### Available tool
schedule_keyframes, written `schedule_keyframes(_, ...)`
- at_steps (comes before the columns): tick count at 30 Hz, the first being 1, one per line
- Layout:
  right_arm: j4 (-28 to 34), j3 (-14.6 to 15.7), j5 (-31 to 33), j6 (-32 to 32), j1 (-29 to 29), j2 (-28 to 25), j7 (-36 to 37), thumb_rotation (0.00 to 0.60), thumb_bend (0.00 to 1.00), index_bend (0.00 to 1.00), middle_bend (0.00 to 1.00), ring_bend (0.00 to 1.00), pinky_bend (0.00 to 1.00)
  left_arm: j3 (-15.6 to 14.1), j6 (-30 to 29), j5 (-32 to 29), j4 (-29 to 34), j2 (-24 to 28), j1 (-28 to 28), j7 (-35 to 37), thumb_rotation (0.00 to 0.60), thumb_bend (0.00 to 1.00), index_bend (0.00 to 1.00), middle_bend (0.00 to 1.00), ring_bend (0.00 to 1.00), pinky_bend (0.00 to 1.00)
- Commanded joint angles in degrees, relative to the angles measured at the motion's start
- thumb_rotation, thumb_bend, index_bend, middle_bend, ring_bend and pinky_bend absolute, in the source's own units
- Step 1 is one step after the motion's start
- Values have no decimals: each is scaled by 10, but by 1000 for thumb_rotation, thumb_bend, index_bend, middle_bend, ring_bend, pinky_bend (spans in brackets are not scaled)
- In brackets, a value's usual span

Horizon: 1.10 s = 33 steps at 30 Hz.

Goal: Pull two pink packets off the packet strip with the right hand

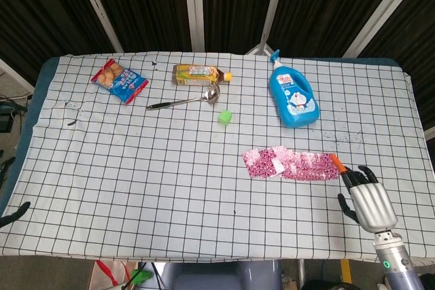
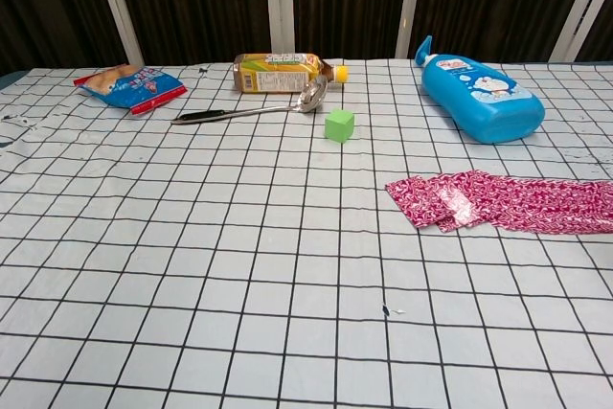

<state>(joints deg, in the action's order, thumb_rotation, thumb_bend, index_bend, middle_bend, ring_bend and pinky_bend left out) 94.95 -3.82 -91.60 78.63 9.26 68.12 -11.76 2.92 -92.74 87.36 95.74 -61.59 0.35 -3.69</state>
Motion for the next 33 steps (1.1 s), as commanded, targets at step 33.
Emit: schedule_keyframes(33, -23, -41, 173, -179, 143, 200, -245, 600, 809, 236, 839, 820, 433, 8, 11, -19, -1, 4, -3, 7, 600, 275, 130, 0, 0, 103)
